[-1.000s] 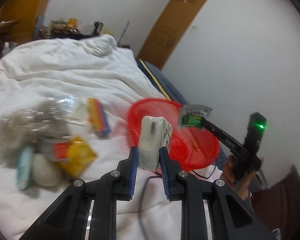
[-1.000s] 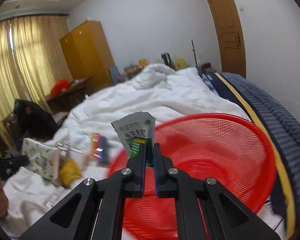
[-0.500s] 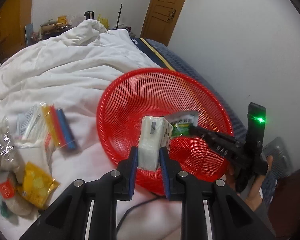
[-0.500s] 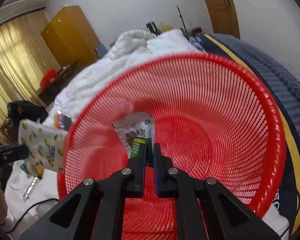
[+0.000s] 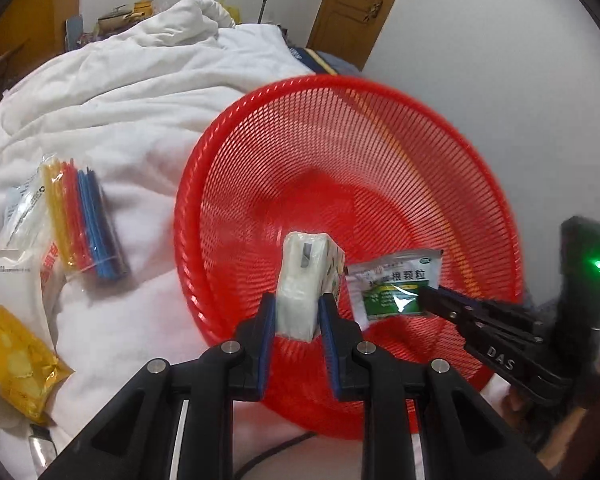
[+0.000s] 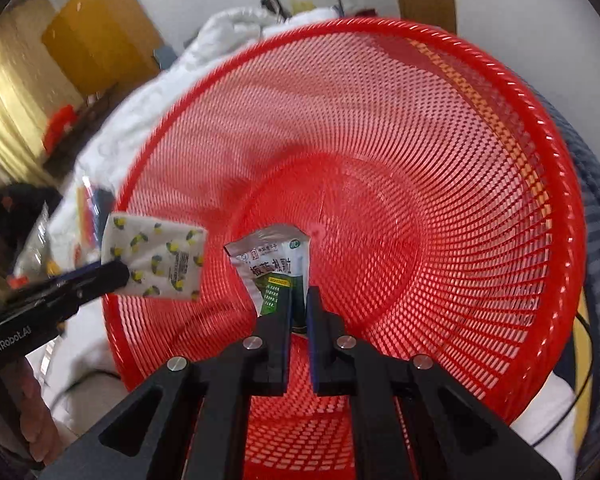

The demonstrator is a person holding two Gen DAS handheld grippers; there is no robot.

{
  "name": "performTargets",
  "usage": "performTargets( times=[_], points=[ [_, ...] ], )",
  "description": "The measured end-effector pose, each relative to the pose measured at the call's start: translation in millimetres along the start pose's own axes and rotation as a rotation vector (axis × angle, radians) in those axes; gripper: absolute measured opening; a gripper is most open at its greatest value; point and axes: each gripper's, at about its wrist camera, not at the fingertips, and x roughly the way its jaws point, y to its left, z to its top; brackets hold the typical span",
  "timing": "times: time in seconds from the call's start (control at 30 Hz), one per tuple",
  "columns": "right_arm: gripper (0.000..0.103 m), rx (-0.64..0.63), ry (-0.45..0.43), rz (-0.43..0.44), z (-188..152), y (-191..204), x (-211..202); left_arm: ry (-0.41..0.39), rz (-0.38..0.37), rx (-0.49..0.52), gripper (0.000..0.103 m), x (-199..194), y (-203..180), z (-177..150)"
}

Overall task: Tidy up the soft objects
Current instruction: 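Carry both items into the red basket and open both tools, then return both tools to the pile on the duvet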

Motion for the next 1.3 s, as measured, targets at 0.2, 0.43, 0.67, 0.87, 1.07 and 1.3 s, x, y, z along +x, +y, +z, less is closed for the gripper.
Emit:
performTargets(
  times=[0.2, 0.43, 0.67, 0.87, 1.07, 1.3],
  points=[
    [0.007, -0.065, 0.030, -0.105, -5, 15, 9, 0.039, 0.063, 0.082, 0.023, 18, -18, -16],
    [0.011, -0.107, 0.015, -0.145, -5, 28, 7, 0.038, 0.032, 0.067, 0.043, 10, -14, -20],
    [0.031, -0.126, -0.086, -0.181, -6, 48, -26, -0.009, -0.115, 0.001, 0.065, -24, -5, -15],
    [0.043, -0.133, -0.213, -0.077, -8, 80, -73, -0.115, -0.190, 0.006, 0.070, -105, 13, 8],
    [0.061, -0.274, -0.237, 0.111, -31, 154, -90, -0.267, -0.146, -0.046, 0.088, -193, 85, -16],
    [0.063, -0.391, -0.117, 0.254, -58, 231, -64, -0.416, 0.068, -0.299, 0.093, -221, 213, -97]
  ],
)
